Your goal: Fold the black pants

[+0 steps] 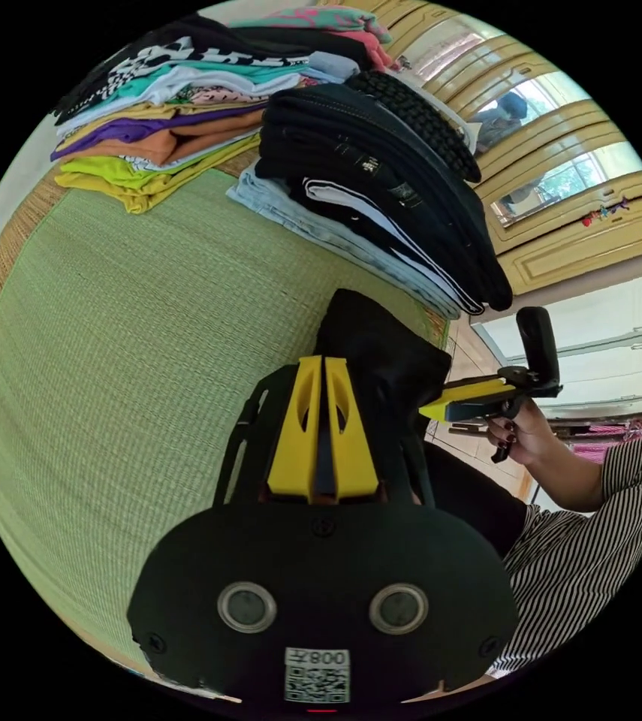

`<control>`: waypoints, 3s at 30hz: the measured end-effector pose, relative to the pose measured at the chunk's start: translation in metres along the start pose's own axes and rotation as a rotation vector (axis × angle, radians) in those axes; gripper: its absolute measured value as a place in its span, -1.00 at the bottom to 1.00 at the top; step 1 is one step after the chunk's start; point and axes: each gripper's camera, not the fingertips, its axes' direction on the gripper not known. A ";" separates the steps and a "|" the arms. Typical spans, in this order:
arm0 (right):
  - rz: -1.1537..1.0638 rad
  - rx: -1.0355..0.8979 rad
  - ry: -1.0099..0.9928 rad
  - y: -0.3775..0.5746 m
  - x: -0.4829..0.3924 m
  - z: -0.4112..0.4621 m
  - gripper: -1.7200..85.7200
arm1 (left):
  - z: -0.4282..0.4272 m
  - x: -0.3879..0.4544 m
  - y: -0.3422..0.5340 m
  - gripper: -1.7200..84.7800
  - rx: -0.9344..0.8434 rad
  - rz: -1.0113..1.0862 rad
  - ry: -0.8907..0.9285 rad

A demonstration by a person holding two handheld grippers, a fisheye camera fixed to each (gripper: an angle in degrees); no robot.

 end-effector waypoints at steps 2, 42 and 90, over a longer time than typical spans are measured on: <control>-0.039 0.023 -0.019 0.006 -0.008 -0.009 -0.92 | -0.015 0.010 0.000 -0.93 0.047 0.022 0.010; -0.024 0.126 0.191 0.033 -0.054 -0.032 -0.91 | 0.025 0.011 -0.029 -0.89 -0.055 0.059 0.053; -0.772 -0.183 0.564 -0.023 -0.427 0.365 -0.85 | -0.018 -0.249 0.742 -0.91 0.418 -0.736 -0.320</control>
